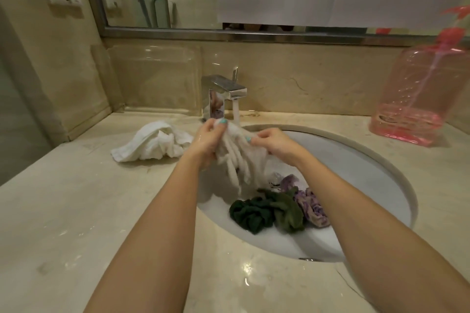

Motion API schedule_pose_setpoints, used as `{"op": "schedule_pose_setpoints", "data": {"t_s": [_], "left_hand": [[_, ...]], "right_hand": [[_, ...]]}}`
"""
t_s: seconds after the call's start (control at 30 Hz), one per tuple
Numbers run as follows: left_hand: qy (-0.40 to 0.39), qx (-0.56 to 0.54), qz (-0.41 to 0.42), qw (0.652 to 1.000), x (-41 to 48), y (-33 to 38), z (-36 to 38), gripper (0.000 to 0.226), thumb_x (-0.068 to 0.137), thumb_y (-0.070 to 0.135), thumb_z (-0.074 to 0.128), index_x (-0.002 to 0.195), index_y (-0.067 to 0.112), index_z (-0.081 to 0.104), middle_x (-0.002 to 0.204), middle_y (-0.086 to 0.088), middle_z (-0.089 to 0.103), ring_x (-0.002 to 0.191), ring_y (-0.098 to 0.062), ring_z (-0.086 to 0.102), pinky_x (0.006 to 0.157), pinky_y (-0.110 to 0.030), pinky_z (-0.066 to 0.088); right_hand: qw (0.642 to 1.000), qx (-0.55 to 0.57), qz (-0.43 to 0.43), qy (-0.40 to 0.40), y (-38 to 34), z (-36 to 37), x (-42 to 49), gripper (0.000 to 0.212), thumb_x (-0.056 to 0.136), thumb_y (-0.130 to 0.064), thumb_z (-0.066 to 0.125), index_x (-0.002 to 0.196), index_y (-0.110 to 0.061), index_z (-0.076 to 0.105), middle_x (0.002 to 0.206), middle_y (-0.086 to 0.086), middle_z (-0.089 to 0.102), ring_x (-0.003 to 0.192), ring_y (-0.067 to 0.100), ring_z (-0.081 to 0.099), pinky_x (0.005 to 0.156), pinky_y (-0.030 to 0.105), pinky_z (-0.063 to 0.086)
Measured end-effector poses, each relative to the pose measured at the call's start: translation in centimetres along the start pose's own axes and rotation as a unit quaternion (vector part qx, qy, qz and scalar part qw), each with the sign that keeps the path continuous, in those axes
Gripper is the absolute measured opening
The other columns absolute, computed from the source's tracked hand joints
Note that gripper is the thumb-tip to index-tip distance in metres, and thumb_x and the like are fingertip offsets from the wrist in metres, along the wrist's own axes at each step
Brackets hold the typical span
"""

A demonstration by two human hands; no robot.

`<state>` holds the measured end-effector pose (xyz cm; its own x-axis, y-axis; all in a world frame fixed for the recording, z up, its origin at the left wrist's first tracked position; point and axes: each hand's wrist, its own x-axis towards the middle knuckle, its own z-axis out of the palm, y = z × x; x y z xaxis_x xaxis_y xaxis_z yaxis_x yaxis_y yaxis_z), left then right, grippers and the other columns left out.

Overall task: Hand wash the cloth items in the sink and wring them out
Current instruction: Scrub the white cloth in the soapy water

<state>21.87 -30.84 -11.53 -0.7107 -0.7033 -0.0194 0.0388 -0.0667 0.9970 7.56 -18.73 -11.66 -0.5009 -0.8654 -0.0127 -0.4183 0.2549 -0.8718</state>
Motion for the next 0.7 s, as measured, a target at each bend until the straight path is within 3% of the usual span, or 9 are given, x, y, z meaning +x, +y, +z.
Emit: {"op": "schedule_pose_setpoints", "data": {"t_s": [0.03,0.1,0.17,0.27,0.37,0.43,0.6,0.7], "left_hand": [[0.021,-0.007,0.013,1.0,0.2,0.0,0.2,0.016,0.101,0.031,0.051,0.099,0.016,0.056,0.1,-0.017,0.062,0.093,-0.029,0.06,0.088,-0.053,0.052],[0.071,-0.024,0.027,0.997,0.6,-0.2,0.4,0.016,0.101,0.029,0.05,0.091,0.017,0.054,0.095,-0.015,0.061,0.088,-0.026,0.06,0.082,-0.045,0.053],[0.111,-0.041,0.034,0.992,0.7,-0.1,0.7,0.018,0.102,0.027,0.048,0.087,0.019,0.052,0.084,-0.008,0.06,0.076,-0.021,0.06,0.068,-0.034,0.052],[0.147,-0.068,0.028,0.986,1.2,0.0,0.9,0.019,0.104,0.029,0.044,0.087,0.021,0.051,0.083,-0.005,0.059,0.073,-0.018,0.057,0.067,-0.032,0.051],[0.147,-0.074,0.015,0.986,1.5,-0.3,1.0,0.018,0.103,0.029,0.044,0.088,0.022,0.051,0.092,-0.01,0.062,0.08,-0.022,0.061,0.074,-0.036,0.054],[0.14,-0.059,0.009,0.988,1.6,-0.7,1.6,0.017,0.102,0.029,0.046,0.089,0.021,0.051,0.098,-0.015,0.063,0.086,-0.026,0.062,0.079,-0.041,0.054],[0.159,0.012,0.001,0.987,1.8,-1.0,3.6,0.013,0.103,0.028,0.039,0.095,0.02,0.046,0.1,-0.01,0.06,0.097,-0.028,0.06,0.09,-0.044,0.05],[0.158,0.047,-0.016,0.986,0.8,-1.2,4.4,0.022,0.103,0.03,0.037,0.104,0.015,0.053,0.098,-0.008,0.062,0.097,-0.024,0.061,0.092,-0.041,0.052]], "right_hand": [[0.998,-0.048,0.023,-0.039,0.4,0.0,-0.4,0.012,0.093,-0.028,0.063,0.085,-0.018,0.064,0.08,-0.004,0.063,0.073,0.009,0.057,0.069,0.026,0.043],[0.991,-0.099,0.05,-0.075,1.3,0.3,-0.7,0.005,0.093,-0.024,0.062,0.091,-0.023,0.058,0.098,0.003,0.063,0.096,0.019,0.06,0.091,0.035,0.045],[0.997,-0.052,0.045,-0.042,1.5,0.7,-0.7,0.01,0.096,-0.016,0.056,0.096,-0.026,0.054,0.113,0.009,0.061,0.111,0.027,0.057,0.1,0.041,0.042],[0.993,0.112,0.039,-0.003,0.4,0.9,-0.6,0.011,0.098,-0.012,0.049,0.107,-0.019,0.051,0.108,0.008,0.057,0.099,0.023,0.057,0.084,0.04,0.05],[0.971,0.235,0.03,0.014,-0.3,1.0,0.0,0.007,0.101,-0.016,0.048,0.1,-0.014,0.054,0.088,0.006,0.056,0.081,0.021,0.055,0.069,0.036,0.048],[0.962,0.27,0.017,0.043,-0.8,1.6,0.0,0.017,0.103,-0.022,0.045,0.104,-0.013,0.059,0.09,0.009,0.062,0.083,0.021,0.058,0.07,0.034,0.047],[0.979,0.181,-0.036,0.09,-2.4,4.8,0.6,0.03,0.104,-0.026,0.04,0.127,-0.012,0.055,0.119,0.0,0.061,0.107,0.012,0.057,0.093,0.026,0.046],[0.981,0.125,-0.015,0.149,-2.4,5.8,1.4,0.025,0.104,-0.019,0.035,0.096,-0.011,0.057,0.092,0.003,0.06,0.086,0.014,0.057,0.074,0.02,0.047]]}}
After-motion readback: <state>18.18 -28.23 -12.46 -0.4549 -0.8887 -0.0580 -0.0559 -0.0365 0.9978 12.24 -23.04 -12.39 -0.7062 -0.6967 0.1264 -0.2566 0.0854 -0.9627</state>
